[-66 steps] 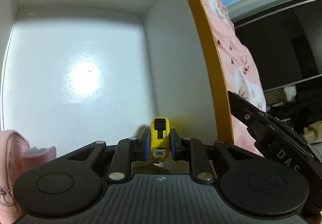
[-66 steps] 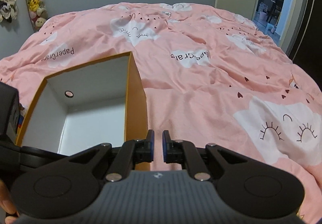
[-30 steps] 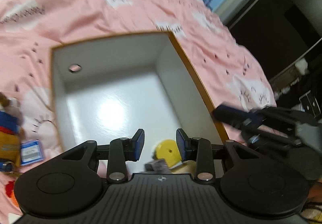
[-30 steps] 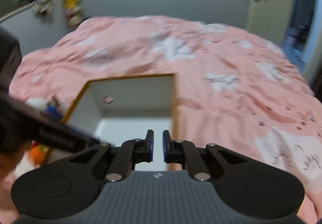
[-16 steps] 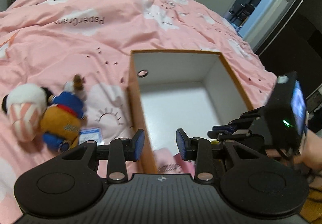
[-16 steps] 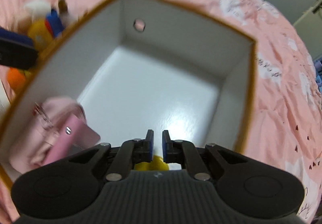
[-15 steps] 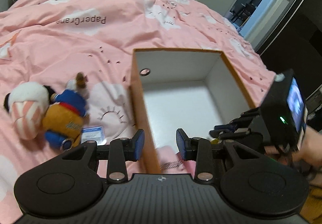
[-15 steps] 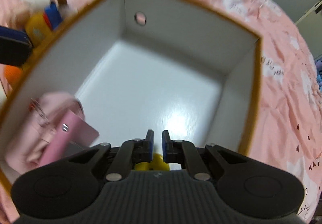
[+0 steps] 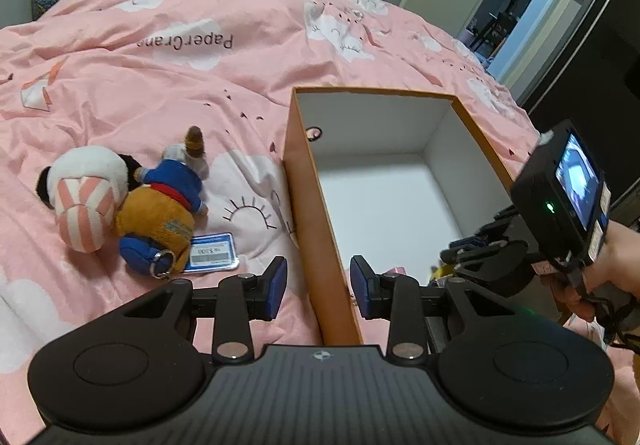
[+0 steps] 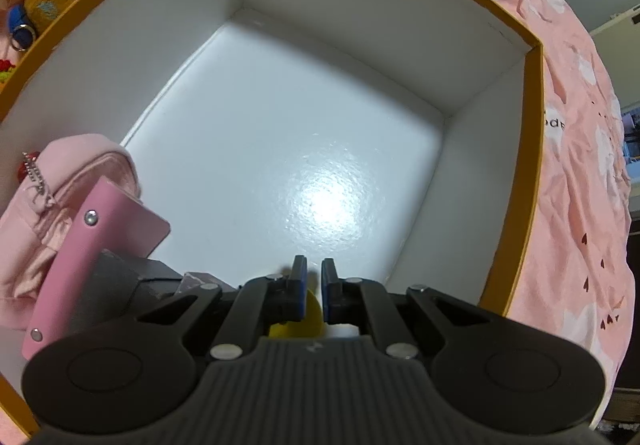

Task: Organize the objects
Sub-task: 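Open the left gripper and withdraw both tools from the box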

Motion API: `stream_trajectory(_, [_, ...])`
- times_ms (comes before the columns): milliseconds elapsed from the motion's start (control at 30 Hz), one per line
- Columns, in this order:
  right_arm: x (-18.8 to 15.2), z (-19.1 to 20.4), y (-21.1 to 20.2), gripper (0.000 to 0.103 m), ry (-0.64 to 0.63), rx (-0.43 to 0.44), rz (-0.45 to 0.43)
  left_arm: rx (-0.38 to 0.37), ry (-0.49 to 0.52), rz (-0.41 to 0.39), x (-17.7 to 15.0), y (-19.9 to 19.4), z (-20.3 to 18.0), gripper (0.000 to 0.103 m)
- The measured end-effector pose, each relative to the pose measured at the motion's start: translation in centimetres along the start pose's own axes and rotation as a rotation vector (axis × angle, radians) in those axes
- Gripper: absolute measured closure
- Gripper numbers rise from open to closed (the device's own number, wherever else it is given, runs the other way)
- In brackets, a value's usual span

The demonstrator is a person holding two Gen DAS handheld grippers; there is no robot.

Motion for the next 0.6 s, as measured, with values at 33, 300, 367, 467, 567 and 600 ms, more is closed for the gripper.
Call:
stream_trajectory(33, [-0.1, -0.1, -0.5, 0.096, 0.004, -0.015, -0.022, 0.012, 0.005, -0.011, 0.0, -0.3, 0.1, 0.063])
stream_trajectory(300, [0.5, 0.4, -9.0, 0.067, 0.159, 0.036, -0.341, 0.019, -0.024, -0.051, 0.3, -3.1, 2.0, 0.063])
stream_trajectory(367, [0.8, 1.7, -11.0, 0.06, 0.174, 0.088, -0.42, 0.024, -0.058, -0.065, 0.4, -4.5, 3.2, 0.063])
stream_trajectory(467, [1.9, 4.4, -13.2, 0.055, 0.191, 0.194, -0.497, 0.03, -0.103, -0.066, 0.3, -6.2, 5.1, 0.063])
stream_trajectory(567, [2.8, 7.3, -14.2, 0.051, 0.185, 0.299, -0.551, 0.022, -0.15, -0.044, -0.3, -7.0, 6.7, 0.063])
stream_trajectory(600, [2.5, 8.5, -14.6, 0.045, 0.179, 0.327, -0.568, 0.026, -0.159, -0.026, -0.7, -7.0, 7.1, 0.063])
Point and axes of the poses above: each gripper's, at about its wrist camera, not at the fingertips, and y roughly the way its jaws point, z to its left, x to its top, the point moved 7 cm from there along y, roughly the way its jaws point, and after that the axes turned 6 degrees about y, right-handed, at the moved point
